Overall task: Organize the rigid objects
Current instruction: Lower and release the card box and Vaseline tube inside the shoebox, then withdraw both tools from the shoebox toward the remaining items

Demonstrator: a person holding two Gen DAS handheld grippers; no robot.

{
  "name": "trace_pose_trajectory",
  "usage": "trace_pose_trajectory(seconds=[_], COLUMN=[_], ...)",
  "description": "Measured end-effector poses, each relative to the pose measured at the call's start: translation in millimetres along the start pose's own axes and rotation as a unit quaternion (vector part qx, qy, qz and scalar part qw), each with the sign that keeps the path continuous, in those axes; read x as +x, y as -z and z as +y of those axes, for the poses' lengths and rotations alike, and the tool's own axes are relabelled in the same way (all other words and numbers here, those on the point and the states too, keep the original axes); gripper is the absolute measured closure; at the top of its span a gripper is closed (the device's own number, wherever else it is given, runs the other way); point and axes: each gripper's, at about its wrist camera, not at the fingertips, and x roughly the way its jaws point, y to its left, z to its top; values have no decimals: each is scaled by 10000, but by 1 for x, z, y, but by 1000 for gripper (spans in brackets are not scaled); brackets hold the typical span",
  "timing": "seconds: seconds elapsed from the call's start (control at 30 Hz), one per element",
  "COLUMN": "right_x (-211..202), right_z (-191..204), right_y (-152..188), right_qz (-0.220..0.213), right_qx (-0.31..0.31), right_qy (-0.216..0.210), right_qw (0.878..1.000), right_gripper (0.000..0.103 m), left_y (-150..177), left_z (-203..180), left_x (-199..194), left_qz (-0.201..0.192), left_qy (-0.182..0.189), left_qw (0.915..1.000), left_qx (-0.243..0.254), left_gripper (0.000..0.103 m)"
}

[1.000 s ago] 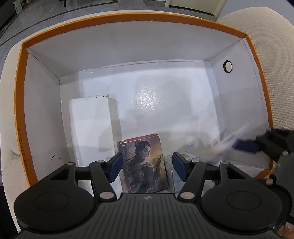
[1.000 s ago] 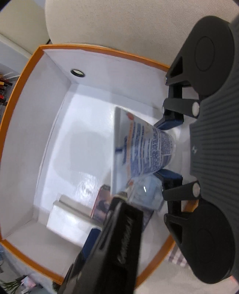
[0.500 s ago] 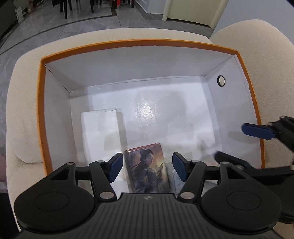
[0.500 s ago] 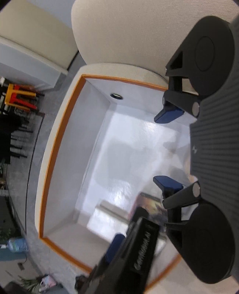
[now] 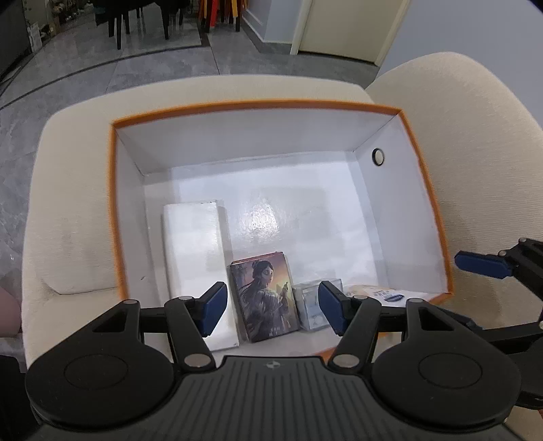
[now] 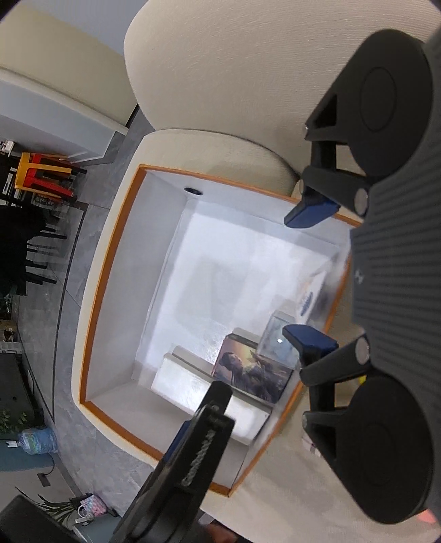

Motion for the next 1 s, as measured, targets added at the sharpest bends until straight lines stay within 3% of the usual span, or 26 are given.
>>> trace_pose_trajectory(seconds=[0.23, 0.47, 1.0], right_x=[-26, -54, -87], right_z=[13, 36, 75], right_y=[11, 32, 122], right_qz=[-108, -203, -394], right_qx=[50, 15, 269], right_qy=[1, -70, -253], right_qw=[9999, 9998, 9985], right_gripper=[40, 40, 35], left_y=[19, 64, 182], left_z=[6, 6, 27], left_x=[-39, -69, -98], left_qz=[-214, -457, -685], left_qy=[-67, -244, 51], left_qw=[9997, 9984, 9973], left_qx=[24, 242, -275], left_gripper=[30, 30, 30])
